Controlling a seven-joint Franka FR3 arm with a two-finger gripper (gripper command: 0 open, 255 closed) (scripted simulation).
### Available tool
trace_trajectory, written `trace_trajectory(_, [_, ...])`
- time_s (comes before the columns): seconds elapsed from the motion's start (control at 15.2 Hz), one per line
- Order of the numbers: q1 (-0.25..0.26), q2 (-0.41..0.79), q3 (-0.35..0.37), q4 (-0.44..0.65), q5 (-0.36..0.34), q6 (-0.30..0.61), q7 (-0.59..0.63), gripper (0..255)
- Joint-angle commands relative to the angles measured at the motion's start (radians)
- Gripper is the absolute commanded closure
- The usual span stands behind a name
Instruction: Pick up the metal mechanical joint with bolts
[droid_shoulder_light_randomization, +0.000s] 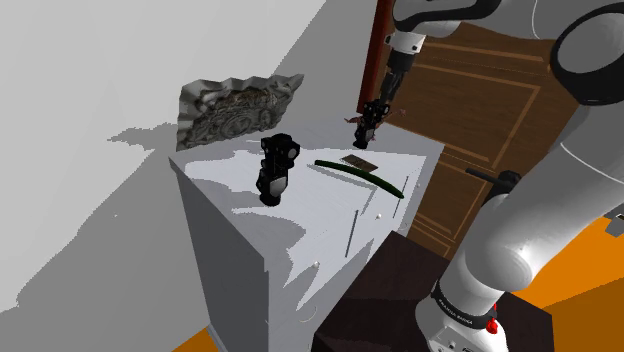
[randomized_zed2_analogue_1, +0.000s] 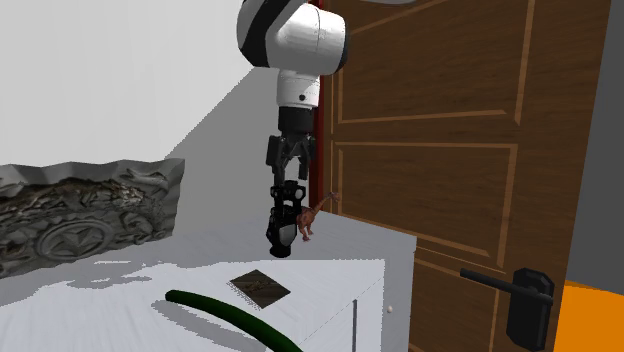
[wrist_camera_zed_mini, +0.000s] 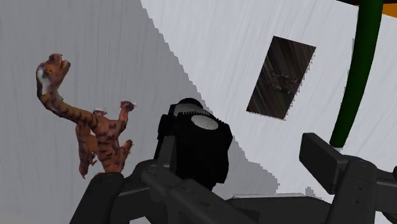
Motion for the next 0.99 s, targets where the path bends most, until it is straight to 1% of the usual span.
trace_trajectory(0.0, [-0.004,0.083,-0.049,0.076,0.053,0.005,-0.073,0])
trace_trajectory(0.07, [-0.006,0.098,-0.057,0.092,0.064,0.004,-0.086,0])
trace_trajectory(0.53, [-0.01,0.087,-0.056,-0.021,0.058,0.107,-0.088,0])
trace_trajectory(0.66, [-0.01,0.087,-0.056,-0.021,0.058,0.107,-0.087,0])
trace_trajectory(0.73, [-0.01,0.085,-0.056,-0.022,0.057,0.106,-0.087,255])
trace_trajectory(0.92, [-0.01,0.085,-0.056,-0.021,0.057,0.105,-0.087,255])
